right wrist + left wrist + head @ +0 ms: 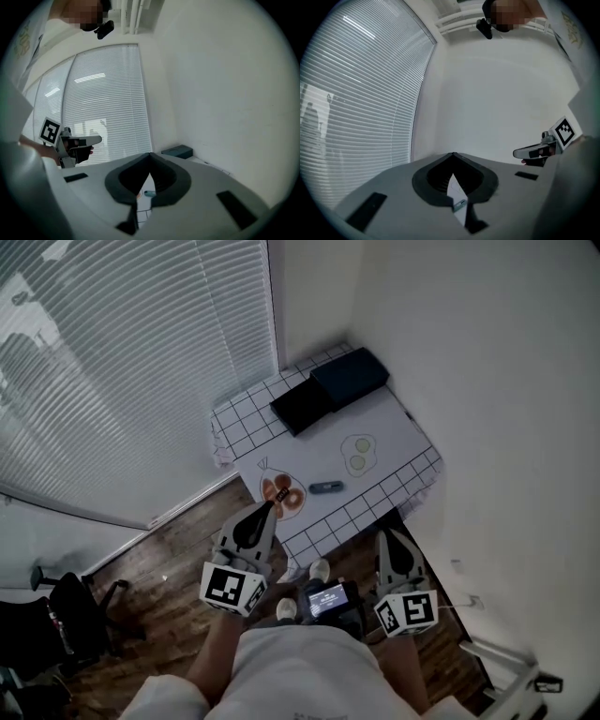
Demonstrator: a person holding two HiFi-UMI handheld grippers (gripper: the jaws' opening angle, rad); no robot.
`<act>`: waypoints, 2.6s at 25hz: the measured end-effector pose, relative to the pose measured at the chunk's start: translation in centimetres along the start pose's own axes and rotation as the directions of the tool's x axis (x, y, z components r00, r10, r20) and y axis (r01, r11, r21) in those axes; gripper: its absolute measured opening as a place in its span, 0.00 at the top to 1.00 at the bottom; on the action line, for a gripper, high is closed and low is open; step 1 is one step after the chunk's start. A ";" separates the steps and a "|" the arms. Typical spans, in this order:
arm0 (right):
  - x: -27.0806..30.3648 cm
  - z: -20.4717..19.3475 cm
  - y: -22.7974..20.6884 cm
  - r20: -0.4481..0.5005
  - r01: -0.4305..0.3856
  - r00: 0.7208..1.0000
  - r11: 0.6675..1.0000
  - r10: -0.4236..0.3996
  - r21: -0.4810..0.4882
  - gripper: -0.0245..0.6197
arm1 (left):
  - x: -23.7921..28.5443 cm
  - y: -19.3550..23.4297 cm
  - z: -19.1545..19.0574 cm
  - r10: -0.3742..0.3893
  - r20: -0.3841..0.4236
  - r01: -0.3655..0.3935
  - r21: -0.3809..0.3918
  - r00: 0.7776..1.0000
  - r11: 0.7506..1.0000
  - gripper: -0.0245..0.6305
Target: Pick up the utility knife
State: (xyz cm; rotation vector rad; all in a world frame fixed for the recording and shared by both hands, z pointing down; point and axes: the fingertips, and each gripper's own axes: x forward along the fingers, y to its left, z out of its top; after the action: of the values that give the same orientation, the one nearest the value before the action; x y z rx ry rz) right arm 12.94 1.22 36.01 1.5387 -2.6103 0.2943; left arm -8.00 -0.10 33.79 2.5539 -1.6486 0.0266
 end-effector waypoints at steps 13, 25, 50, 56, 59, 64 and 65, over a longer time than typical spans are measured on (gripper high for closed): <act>6.4 -0.8 -4.5 -0.083 -0.122 0.989 0.992 0.119 -0.033 0.95 | 6.7 0.2 -1.9 0.054 -0.074 -0.051 0.042 0.996 0.998 0.96; 9.3 -3.7 -5.1 -0.178 -0.201 0.967 0.974 0.181 -0.102 0.95 | 8.7 -0.5 -4.8 0.041 -0.161 -0.032 0.062 0.986 0.998 0.96; 16.8 -16.5 -5.4 -0.454 -0.300 0.865 0.946 0.215 -0.123 0.95 | 12.6 0.2 -20.9 -0.116 -0.451 0.151 0.042 0.885 0.988 0.96; 18.5 -18.9 -5.2 -0.501 -0.353 0.830 0.926 0.244 -0.133 0.95 | 13.3 0.1 -23.6 -0.142 -0.494 0.173 0.018 0.858 0.985 0.96; 19.1 -20.0 -5.0 -0.524 -0.379 0.811 0.916 0.260 -0.132 0.95 | 13.5 0.4 -24.7 -0.138 -0.520 0.186 0.039 0.843 0.982 0.96; 19.8 -21.5 -4.5 -0.562 -0.458 0.768 0.878 0.309 -0.143 0.95 | 14.0 0.3 -26.0 -0.167 -0.540 0.211 0.021 0.825 0.977 0.96; 20.0 -21.5 -4.4 -0.560 -0.473 0.763 0.869 0.323 -0.143 0.95 | 14.1 0.3 -26.2 -0.171 -0.542 0.213 0.015 0.823 0.977 0.96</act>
State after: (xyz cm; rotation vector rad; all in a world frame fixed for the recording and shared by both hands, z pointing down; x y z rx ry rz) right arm 6.76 -13.30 61.18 0.6613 -2.3694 0.3061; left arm -1.39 -10.54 60.82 2.4276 -1.1869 0.7344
